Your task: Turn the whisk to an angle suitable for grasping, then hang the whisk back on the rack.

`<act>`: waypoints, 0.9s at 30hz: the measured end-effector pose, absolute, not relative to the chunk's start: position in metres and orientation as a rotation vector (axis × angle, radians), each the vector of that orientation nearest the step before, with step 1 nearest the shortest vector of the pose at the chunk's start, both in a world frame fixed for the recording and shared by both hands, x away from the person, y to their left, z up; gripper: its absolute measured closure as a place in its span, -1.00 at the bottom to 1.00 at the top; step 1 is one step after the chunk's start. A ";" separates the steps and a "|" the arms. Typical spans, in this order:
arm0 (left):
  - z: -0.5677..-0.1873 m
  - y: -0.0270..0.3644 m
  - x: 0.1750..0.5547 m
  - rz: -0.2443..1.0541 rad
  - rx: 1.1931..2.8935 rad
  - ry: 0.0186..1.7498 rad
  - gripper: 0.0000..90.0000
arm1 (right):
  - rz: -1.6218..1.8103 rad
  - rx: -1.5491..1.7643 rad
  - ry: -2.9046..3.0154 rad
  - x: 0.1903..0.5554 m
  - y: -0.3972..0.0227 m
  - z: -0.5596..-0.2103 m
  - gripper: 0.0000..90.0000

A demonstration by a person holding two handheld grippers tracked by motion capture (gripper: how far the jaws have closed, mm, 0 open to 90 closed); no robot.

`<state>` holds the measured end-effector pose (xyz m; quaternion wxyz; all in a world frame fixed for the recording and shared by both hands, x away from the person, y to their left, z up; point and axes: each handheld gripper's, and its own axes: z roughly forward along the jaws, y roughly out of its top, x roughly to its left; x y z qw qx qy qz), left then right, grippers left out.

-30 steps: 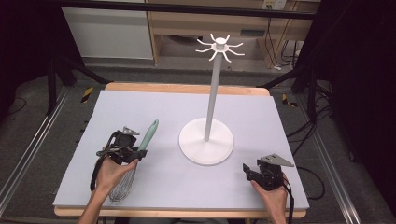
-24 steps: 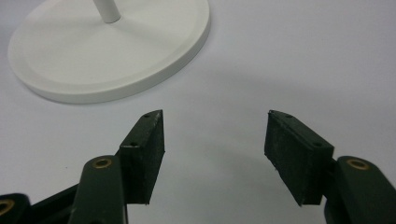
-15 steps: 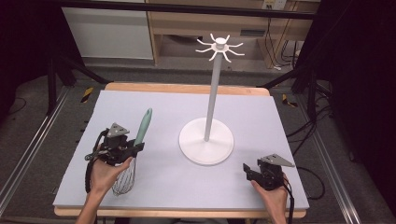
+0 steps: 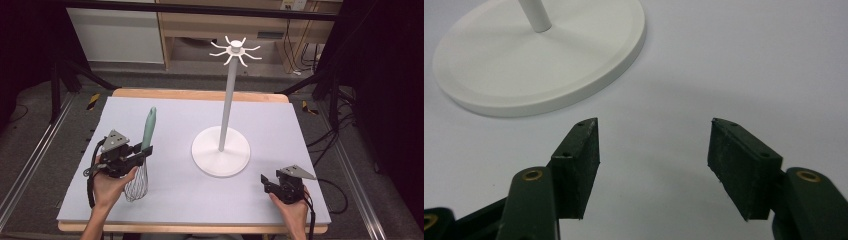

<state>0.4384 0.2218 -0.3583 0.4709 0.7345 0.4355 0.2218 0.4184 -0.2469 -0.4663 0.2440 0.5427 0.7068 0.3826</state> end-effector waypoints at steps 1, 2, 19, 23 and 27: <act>-0.357 0.223 0.438 0.548 1.781 1.057 0.53 | 1.044 1.480 1.930 0.418 -0.247 -0.466 -0.16; -0.354 0.224 0.437 0.552 1.764 1.049 0.53 | 1.044 1.480 1.928 0.418 -0.247 -0.466 -0.17; -0.326 0.217 0.434 0.566 1.666 0.936 0.52 | 1.044 1.461 1.892 0.418 -0.249 -0.466 -0.27; -0.319 0.210 0.436 0.567 1.655 0.907 0.52 | 1.048 1.453 1.886 0.419 -0.249 -0.467 -0.29; -0.313 0.202 0.438 0.569 1.647 0.884 0.53 | 1.042 1.450 1.888 0.418 -0.249 -0.468 -0.30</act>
